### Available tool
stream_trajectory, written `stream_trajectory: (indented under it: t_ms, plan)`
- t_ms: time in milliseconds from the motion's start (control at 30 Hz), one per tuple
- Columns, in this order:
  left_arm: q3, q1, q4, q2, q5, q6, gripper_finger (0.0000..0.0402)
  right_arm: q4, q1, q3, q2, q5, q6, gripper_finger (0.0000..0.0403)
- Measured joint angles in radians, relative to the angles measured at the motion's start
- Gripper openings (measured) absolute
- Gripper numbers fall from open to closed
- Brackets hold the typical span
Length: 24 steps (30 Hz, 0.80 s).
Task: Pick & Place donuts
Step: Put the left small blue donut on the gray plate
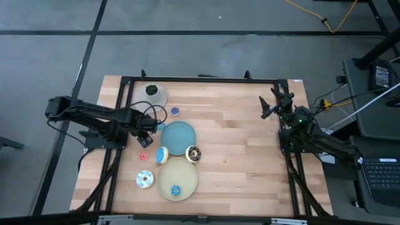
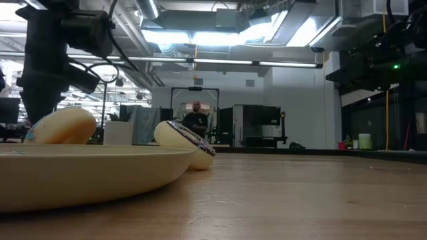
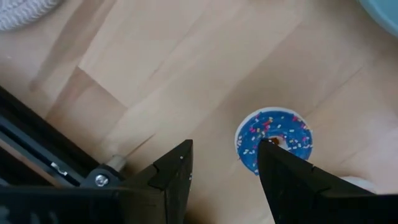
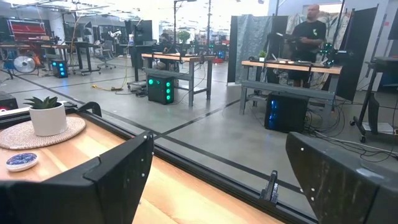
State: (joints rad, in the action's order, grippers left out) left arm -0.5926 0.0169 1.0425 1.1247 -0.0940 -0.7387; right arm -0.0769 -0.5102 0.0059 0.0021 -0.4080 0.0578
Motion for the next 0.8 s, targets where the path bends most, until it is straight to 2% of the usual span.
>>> stream_trajectory:
  t_ms: [400,800]
  plan:
    - [0.0,-0.062,-0.034,0.069,0.015,0.0,0.0171,0.0,0.0,0.0,0.0,0.0,0.0,0.0365]
    - [0.0,-0.082,-0.081,0.145,-0.016,0.05,0.0171,0.0,0.0,0.0,0.0,0.0,0.0,0.0365]
